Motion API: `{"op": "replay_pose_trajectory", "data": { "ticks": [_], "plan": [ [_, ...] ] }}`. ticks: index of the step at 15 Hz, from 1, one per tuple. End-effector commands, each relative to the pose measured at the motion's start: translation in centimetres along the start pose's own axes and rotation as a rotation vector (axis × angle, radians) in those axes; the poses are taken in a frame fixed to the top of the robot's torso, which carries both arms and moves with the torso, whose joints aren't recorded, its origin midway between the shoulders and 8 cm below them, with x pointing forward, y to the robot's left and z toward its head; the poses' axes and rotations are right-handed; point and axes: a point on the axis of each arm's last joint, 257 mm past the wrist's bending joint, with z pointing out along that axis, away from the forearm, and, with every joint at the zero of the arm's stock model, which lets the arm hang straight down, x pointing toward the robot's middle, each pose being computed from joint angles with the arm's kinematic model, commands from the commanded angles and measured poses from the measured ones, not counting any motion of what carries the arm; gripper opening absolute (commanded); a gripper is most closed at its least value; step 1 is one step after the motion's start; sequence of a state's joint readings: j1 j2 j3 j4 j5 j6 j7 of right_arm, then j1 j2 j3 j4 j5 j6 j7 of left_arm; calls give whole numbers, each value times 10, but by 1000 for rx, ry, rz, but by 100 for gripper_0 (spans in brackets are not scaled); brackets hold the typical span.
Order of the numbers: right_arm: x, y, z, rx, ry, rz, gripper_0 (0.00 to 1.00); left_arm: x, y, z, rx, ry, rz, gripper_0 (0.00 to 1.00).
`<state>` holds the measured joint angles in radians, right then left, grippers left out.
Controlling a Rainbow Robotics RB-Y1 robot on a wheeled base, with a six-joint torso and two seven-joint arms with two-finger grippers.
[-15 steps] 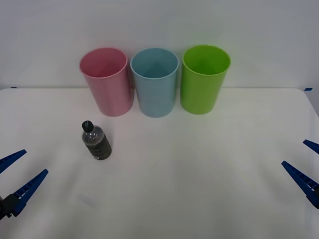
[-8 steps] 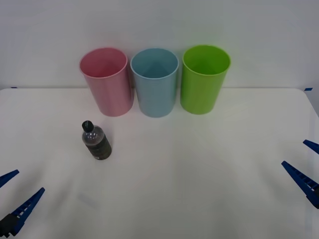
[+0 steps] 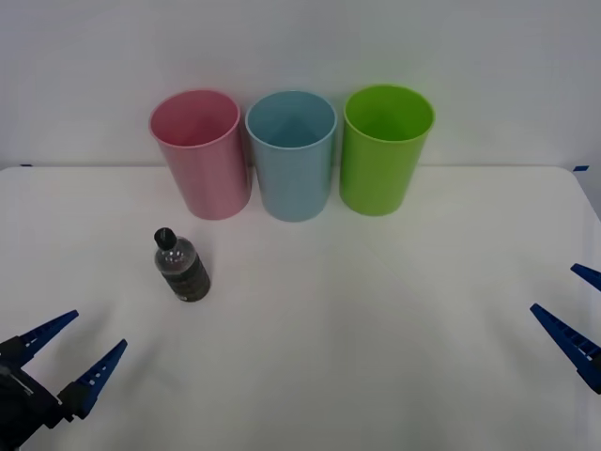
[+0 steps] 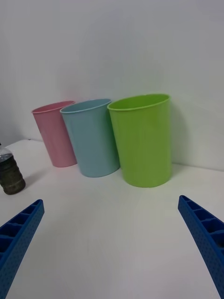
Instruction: Grasp the object on the table and drop it into the matching bin: aluminum can to the light blue bin, PET bottle to the pink bin.
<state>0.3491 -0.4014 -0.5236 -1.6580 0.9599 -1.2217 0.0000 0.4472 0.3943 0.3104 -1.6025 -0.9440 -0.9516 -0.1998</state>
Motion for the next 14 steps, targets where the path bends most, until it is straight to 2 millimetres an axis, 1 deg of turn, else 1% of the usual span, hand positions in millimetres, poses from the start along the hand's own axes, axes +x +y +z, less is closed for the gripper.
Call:
{"op": "replay_pose_trajectory", "data": {
  "ticks": [1, 5, 6, 14],
  "plan": [
    [0, 0, 0, 0, 0, 0, 100, 0, 0, 18, 5, -10, -1, 100],
    [0, 0, 0, 0, 0, 0, 100, 6, 5, 43, 18, -9, 19, 100],
    [0, 0, 0, 0, 0, 0, 100, 6, 3, 51, 26, -13, 20, 100],
    [0, 0, 0, 0, 0, 0, 100, 15, -5, 95, 38, -14, 29, 100]
  ]
}}
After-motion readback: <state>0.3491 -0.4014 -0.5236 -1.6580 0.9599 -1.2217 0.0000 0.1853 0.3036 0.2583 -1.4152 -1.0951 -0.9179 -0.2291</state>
